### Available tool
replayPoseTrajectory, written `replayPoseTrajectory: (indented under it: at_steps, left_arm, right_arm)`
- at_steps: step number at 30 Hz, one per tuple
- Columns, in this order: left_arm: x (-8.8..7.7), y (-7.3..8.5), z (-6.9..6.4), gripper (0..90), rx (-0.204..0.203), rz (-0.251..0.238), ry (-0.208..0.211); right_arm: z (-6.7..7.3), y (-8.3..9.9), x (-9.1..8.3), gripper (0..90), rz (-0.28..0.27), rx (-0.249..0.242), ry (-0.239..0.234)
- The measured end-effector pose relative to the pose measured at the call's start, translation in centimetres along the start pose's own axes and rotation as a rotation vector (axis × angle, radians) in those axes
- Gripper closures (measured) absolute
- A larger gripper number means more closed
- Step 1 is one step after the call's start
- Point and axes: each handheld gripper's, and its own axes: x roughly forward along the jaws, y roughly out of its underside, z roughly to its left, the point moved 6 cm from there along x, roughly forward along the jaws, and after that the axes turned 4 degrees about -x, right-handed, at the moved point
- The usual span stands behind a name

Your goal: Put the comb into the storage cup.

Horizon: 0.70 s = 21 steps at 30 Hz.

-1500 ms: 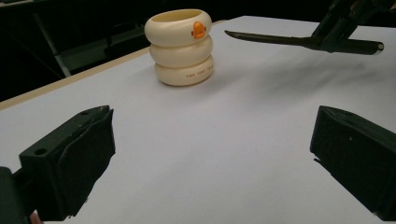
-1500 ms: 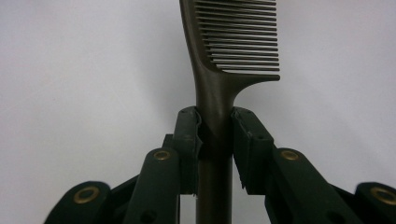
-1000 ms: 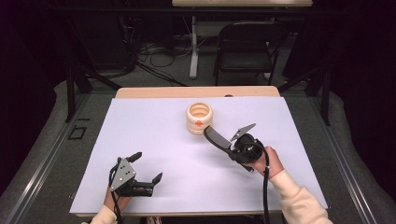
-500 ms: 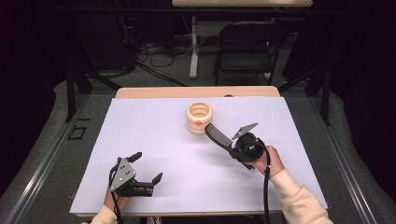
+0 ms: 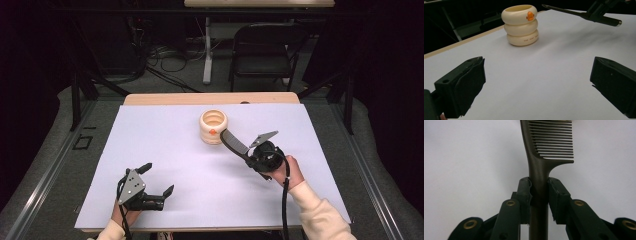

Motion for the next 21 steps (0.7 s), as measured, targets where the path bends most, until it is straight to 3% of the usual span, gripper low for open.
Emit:
replayPoseTrajectory:
  at_steps: [21]
  left_arm:
    - [0.0, 0.02, 0.02, 0.0, 0.002, 0.002, 0.001]
  right_arm:
    - [-0.36, -0.48, 0.16, 72.3, -0.051, 0.016, 0.025]
